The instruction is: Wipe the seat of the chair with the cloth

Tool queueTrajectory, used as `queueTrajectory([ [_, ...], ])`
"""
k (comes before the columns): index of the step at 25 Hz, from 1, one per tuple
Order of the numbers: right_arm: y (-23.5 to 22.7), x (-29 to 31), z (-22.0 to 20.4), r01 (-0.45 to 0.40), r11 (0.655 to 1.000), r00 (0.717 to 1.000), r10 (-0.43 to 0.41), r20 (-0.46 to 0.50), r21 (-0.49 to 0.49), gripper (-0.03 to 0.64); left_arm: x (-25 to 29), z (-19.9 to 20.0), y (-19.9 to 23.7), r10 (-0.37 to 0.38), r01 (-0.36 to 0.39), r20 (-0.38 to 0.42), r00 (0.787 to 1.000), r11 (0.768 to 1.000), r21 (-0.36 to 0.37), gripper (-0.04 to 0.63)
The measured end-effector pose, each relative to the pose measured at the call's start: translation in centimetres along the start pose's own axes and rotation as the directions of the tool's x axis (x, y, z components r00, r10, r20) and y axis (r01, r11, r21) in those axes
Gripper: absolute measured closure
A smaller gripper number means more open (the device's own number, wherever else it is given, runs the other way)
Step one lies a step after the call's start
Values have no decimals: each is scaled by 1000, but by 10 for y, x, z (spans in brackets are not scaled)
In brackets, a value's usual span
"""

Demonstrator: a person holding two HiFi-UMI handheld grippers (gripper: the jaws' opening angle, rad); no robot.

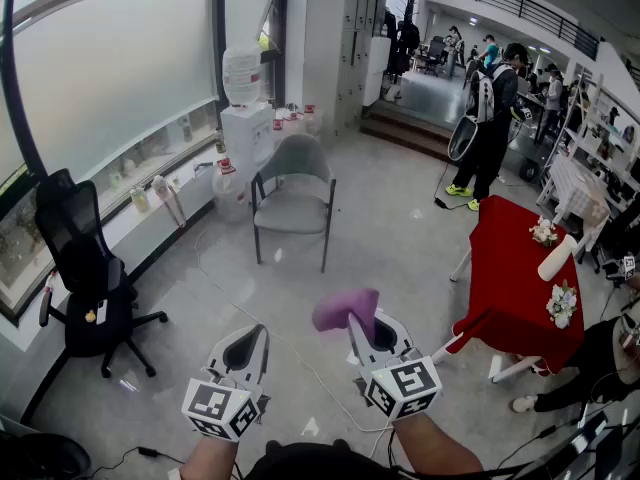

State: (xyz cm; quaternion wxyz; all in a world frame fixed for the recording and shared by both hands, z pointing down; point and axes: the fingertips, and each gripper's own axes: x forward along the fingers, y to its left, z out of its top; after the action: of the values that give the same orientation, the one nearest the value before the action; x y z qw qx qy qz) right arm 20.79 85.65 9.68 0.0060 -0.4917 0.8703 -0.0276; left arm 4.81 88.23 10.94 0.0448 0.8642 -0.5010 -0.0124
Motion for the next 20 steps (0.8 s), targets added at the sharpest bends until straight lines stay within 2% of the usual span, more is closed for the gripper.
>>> queueTrajectory([
  [20, 6, 9, -3, 11, 1000, 1000, -11, 0, -4, 575, -1, 0, 2, -18, 17, -15, 1000, 1000, -6, 591],
])
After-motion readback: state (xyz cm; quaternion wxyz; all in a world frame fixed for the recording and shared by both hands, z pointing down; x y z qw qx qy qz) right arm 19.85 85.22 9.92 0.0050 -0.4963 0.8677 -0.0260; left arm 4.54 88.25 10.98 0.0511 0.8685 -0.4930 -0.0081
